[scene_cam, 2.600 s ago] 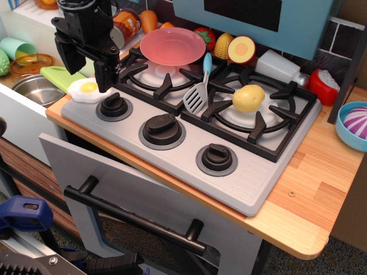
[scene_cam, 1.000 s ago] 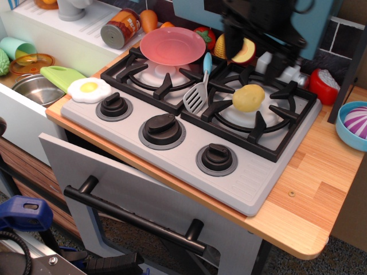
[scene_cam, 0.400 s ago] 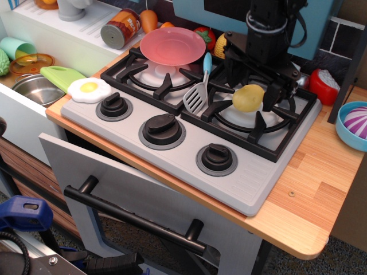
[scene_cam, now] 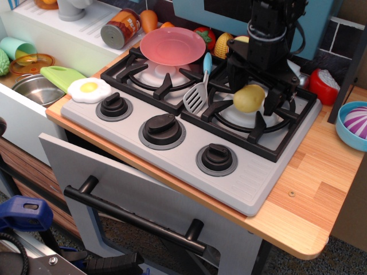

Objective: Put potato on plate

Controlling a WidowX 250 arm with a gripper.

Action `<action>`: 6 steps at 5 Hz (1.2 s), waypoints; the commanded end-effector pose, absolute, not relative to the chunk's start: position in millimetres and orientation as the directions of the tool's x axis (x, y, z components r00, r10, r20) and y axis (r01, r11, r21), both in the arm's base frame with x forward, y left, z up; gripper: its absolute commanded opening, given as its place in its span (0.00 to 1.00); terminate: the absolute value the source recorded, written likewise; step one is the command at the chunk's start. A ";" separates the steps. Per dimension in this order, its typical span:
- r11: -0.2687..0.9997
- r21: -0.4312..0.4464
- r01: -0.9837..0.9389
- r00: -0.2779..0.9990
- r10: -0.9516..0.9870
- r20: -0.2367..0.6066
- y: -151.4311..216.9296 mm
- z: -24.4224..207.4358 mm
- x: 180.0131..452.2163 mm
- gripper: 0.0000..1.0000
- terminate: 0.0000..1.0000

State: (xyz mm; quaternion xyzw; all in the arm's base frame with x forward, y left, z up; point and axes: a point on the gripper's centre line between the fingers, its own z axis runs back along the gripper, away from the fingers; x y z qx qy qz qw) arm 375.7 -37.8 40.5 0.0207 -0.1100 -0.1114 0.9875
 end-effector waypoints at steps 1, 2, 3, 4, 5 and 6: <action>0.977 0.051 0.207 0.939 -0.213 0.270 -35.1 46.6 396.3 0.00 0.00; 0.975 0.061 0.215 0.941 -0.223 0.255 -34.4 51.4 398.5 0.00 0.00; 0.967 0.110 0.229 0.941 -0.249 0.228 -26.7 70.2 397.6 0.00 0.00; 0.943 0.200 0.266 0.935 -0.303 0.186 -5.1 102.5 401.5 0.00 0.00; 0.933 0.200 0.300 0.931 -0.331 0.150 24.0 123.6 417.6 0.00 0.00; 0.920 0.211 0.331 0.915 -0.367 0.165 57.1 128.8 429.7 0.00 0.00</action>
